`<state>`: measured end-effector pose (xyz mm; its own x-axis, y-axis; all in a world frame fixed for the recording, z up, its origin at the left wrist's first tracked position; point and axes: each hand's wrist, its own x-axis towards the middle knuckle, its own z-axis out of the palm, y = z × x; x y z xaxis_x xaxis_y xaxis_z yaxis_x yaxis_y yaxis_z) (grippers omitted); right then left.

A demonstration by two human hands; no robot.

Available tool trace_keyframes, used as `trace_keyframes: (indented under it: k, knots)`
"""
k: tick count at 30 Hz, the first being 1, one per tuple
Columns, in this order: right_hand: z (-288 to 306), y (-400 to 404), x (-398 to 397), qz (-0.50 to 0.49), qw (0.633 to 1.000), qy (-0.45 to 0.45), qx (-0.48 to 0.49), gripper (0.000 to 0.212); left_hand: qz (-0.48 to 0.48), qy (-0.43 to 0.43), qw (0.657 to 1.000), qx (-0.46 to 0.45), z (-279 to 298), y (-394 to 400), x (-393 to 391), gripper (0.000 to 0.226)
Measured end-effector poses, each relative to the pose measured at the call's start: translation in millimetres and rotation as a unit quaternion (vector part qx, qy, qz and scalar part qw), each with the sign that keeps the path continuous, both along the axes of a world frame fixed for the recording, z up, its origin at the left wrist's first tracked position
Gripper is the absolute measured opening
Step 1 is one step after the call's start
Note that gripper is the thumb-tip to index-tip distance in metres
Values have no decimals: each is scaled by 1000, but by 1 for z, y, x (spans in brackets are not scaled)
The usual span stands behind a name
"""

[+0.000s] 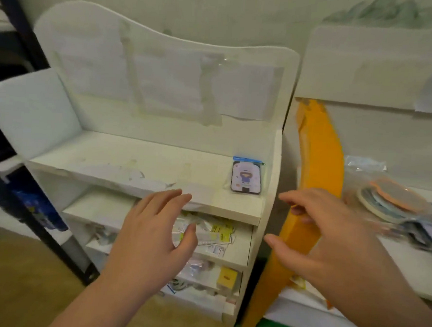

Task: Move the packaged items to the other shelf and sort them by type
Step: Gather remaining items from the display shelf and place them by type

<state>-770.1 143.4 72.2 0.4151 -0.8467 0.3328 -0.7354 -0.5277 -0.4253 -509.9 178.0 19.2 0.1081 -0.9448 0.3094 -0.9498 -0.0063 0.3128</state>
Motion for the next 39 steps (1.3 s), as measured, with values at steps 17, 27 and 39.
trace_keyframes:
  k: [17, 27, 39]
  knots:
    - [-48, -75, 97, -73, 987, 57, 134, 68, -104, 7, 992, 69, -43, -116, 74, 65]
    - [-56, -120, 115, -122, 977, 35, 173, 52, -318, 5, 944, 91, -89, -247, 8, 72]
    - [-75, -121, 145, -263, 939, 7, 222, 53, -480, -214, 851, -18, -105, -302, 21, 57]
